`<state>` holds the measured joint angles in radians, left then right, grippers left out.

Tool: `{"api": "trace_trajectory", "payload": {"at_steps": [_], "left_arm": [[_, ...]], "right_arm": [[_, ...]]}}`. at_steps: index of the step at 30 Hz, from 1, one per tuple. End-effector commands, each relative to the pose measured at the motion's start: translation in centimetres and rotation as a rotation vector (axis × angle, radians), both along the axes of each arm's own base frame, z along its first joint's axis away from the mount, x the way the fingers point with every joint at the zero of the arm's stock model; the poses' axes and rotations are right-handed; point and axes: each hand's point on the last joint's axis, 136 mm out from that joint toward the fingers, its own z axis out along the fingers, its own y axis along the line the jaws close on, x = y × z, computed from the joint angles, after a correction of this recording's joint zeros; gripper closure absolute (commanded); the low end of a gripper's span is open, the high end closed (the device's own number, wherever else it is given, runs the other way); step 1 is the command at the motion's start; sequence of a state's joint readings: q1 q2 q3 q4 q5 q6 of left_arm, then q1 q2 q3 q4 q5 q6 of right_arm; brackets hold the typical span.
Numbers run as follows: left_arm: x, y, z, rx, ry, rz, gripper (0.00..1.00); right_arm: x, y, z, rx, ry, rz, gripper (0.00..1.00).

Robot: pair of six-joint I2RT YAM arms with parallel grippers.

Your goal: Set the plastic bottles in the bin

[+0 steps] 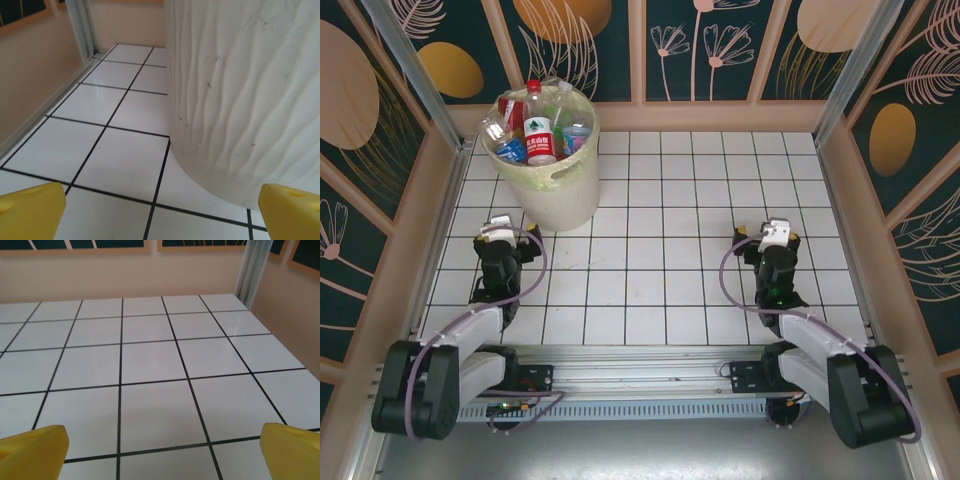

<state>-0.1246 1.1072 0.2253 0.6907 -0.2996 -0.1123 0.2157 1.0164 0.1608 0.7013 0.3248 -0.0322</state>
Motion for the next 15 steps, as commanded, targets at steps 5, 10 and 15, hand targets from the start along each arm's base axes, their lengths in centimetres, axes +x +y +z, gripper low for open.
{"api": "trace_trajectory", "payload": {"at_steps": [5, 10, 15], "left_arm": [[1.3, -0.3, 2.9, 0.124, -0.204, -0.030, 0.01], [1.9, -1.5, 2.8, 0.108, -0.239, -0.098, 0.01], [1.6, -1.0, 2.4, 0.098, -0.253, -0.064, 0.01]], "right_arm": [[2.0, -0.7, 1.2, 0.014, -0.137, 0.051, 0.01], [3.7, -1.1, 1.3, 0.049, -0.168, 0.085, 0.01], [4.2, -1.6, -0.6, 0.100, -0.153, 0.108, 0.01]]}}
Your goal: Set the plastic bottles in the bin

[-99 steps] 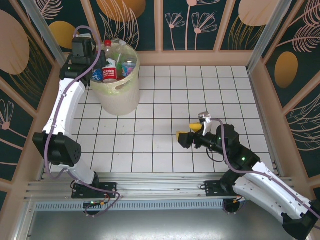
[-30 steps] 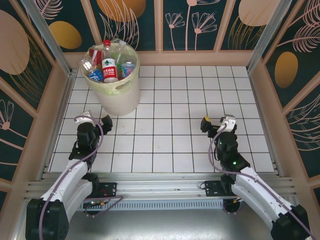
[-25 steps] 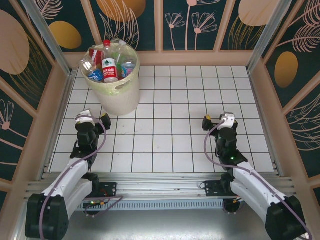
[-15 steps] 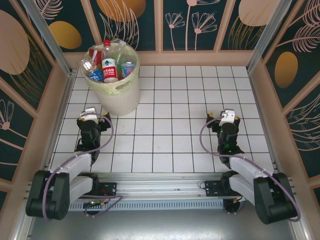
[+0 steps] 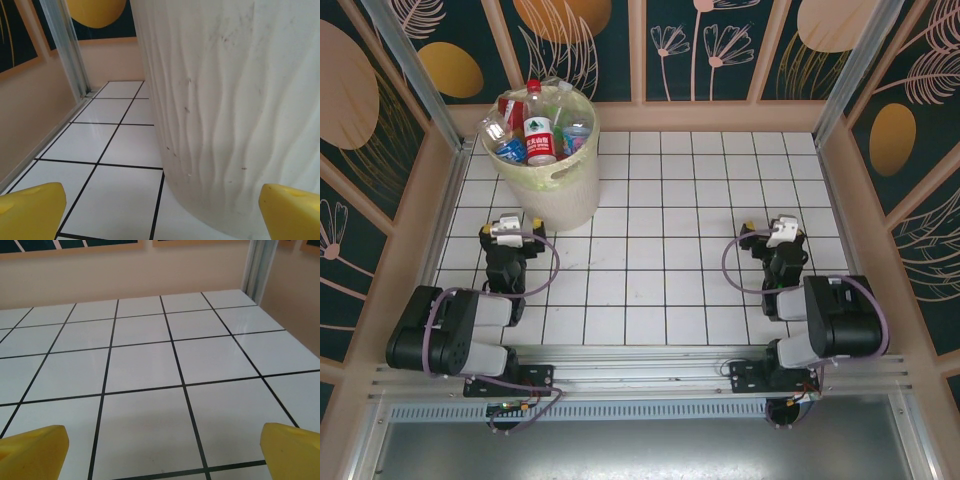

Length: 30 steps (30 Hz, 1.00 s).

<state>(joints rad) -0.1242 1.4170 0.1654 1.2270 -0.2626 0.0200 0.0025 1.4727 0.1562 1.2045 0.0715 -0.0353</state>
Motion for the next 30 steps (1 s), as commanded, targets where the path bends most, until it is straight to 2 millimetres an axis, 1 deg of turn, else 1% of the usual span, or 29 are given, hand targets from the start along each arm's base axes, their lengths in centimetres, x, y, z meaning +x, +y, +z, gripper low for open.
{"api": "trace_trajectory", "payload": {"at_steps": [1, 3, 8, 9, 11, 13, 15, 16, 18, 21, 30], "left_arm": [[-0.2, -0.1, 2.3, -0.005, -0.105, -0.011, 0.01], [-0.5, -0.2, 2.3, -0.003, -0.113, -0.014, 0.02], [-1.8, -0.5, 2.7, -0.001, -0.166, -0.042, 0.01], [-1.5, -0.1, 2.5, -0.009, -0.155, -0.017, 0.01], [-0.1, 0.5, 2.0, -0.029, -0.113, 0.013, 0.01], [0.4, 1.2, 1.5, -0.050, -0.091, 0.035, 0.01], [0.2, 1.1, 1.1, -0.047, -0.103, 0.023, 0.01], [0.2, 1.1, 1.5, -0.052, -0.124, 0.023, 0.01], [1.3, 1.1, 0.6, -0.059, -0.056, 0.016, 0.01], [2.5, 1.5, 0.0, -0.099, -0.017, -0.018, 0.01], [2.3, 1.6, 0.1, -0.105, -0.021, -0.026, 0.01]], "right_arm": [[1.2, 0.8, 2.3, 0.045, -0.113, 0.068, 0.01], [2.3, 0.6, 1.6, 0.063, -0.058, 0.070, 0.01], [2.4, 0.4, 1.5, 0.074, -0.048, 0.074, 0.01], [2.4, 0.5, 1.5, 0.069, -0.050, 0.071, 0.01], [2.4, 0.5, 1.5, 0.067, -0.049, 0.071, 0.01], [2.4, 0.5, 1.5, 0.067, -0.048, 0.069, 0.01], [2.4, 0.5, 1.5, 0.067, -0.049, 0.069, 0.01], [2.4, 0.5, 1.5, 0.067, -0.048, 0.070, 0.01], [2.4, 0.5, 1.5, 0.067, -0.049, 0.070, 0.01], [2.4, 0.5, 1.5, 0.067, -0.048, 0.070, 0.01], [2.4, 0.5, 1.5, 0.067, -0.049, 0.070, 0.01]]}}
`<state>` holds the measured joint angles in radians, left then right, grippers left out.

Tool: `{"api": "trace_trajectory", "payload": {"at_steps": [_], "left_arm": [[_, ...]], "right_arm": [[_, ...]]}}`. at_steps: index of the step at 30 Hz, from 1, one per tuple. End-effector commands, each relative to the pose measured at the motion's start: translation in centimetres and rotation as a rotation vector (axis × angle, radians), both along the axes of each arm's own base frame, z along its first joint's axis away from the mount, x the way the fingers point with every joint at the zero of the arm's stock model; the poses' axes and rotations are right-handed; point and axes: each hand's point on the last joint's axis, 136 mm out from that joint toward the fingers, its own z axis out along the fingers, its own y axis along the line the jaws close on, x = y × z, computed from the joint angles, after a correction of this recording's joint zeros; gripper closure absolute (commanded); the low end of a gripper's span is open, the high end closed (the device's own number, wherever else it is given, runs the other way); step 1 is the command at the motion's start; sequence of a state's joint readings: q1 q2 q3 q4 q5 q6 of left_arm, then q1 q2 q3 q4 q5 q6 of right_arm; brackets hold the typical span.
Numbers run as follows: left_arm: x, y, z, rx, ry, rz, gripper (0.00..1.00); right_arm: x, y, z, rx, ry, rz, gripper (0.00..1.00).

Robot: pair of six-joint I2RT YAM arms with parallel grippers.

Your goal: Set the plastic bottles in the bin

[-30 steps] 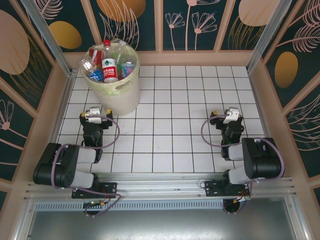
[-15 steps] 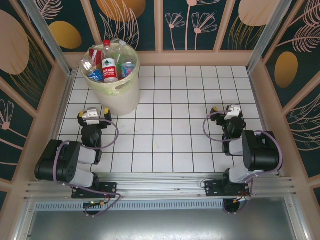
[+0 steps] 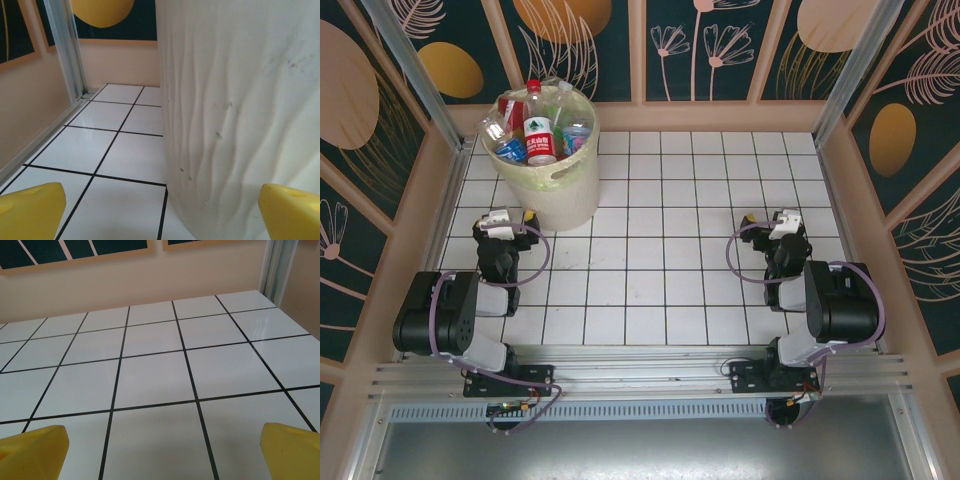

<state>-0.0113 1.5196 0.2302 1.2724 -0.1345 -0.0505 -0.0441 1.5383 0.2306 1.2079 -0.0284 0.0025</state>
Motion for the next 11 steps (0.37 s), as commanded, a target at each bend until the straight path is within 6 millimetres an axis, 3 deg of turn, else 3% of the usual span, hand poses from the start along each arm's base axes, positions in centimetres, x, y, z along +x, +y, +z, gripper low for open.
{"api": "trace_trajectory", "payload": {"at_steps": [1, 11], "left_arm": [[0.21, -0.22, 0.18, -0.021, -0.006, -0.018, 0.01], [0.27, -0.15, 0.25, -0.021, -0.007, -0.015, 0.01]], "right_arm": [[0.41, 0.50, 0.98, 0.012, -0.035, 0.025, 0.01], [0.40, 0.53, 0.96, 0.012, -0.035, 0.025, 0.01]]}}
